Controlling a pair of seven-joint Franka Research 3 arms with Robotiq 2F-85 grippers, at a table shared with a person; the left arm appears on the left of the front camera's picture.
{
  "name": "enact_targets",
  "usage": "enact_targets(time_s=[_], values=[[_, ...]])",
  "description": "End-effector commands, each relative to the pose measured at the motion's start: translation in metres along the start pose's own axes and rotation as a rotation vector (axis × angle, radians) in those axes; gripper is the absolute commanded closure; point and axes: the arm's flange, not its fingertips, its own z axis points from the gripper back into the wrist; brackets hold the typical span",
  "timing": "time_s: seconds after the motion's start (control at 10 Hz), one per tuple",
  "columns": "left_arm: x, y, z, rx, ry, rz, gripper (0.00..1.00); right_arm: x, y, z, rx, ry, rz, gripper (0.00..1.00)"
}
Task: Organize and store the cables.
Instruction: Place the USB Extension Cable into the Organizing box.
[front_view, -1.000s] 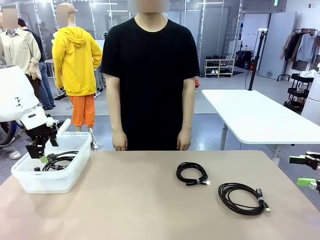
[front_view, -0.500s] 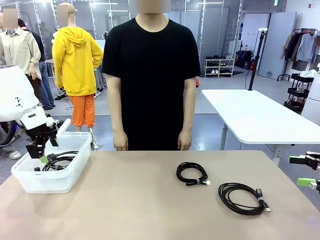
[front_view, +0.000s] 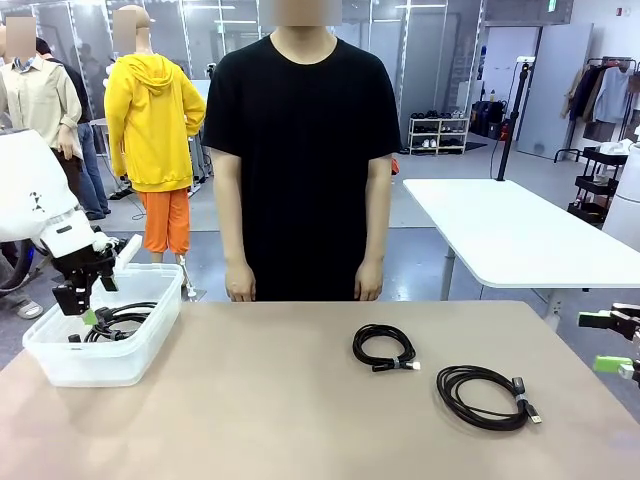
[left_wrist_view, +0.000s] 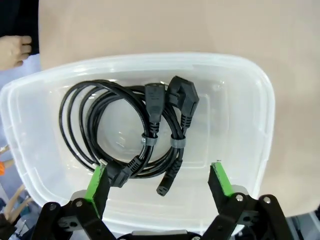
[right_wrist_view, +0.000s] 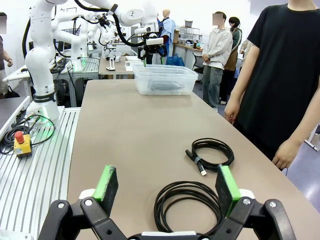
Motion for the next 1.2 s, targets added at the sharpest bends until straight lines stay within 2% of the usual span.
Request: enact_targets(time_s=[0.0, 0.2, 0.4, 0.5, 0.6, 0.8, 0.9, 1.0, 1.1], values=[[0.011, -0.011, 0.046, -0.006, -0.087, 0.059, 0.00, 0.001, 0.002, -0.001, -0.006, 0.012, -0.004, 0.00], [0.017, -0.060, 0.100, -0.014, -0.258, 0.194, 0.00, 0.001, 0.002, -0.001, -0.006, 0.012, -0.004, 0.00], [0.015, -0.108, 0.131, 0.025, -0.367, 0.336, 0.00, 0.001, 0.002, -0.001, -0.006, 0.012, -0.004, 0.00], [0.017, -0.131, 0.137, 0.021, -0.433, 0.329, 0.00, 0.001, 0.002, -0.001, -0.006, 0.012, -0.004, 0.00], [0.012, -0.160, 0.137, 0.067, -0.506, 0.386, 0.00, 0.001, 0.002, -0.001, -0.006, 0.012, -0.004, 0.00], [0.002, -0.198, 0.127, 0.187, -0.571, 0.482, 0.00, 0.001, 0.002, -0.001, -0.006, 0.012, -0.004, 0.00], [-0.002, -0.207, 0.123, 0.249, -0.593, 0.507, 0.00, 0.001, 0.002, -0.001, -0.006, 0.012, -0.004, 0.00], [-0.001, -0.211, 0.121, 0.248, -0.609, 0.499, 0.00, 0.001, 0.002, -0.001, -0.006, 0.012, -0.004, 0.00], [-0.002, -0.204, 0.118, 0.239, -0.621, 0.435, 0.00, 0.001, 0.002, -0.001, -0.006, 0.012, -0.004, 0.00]])
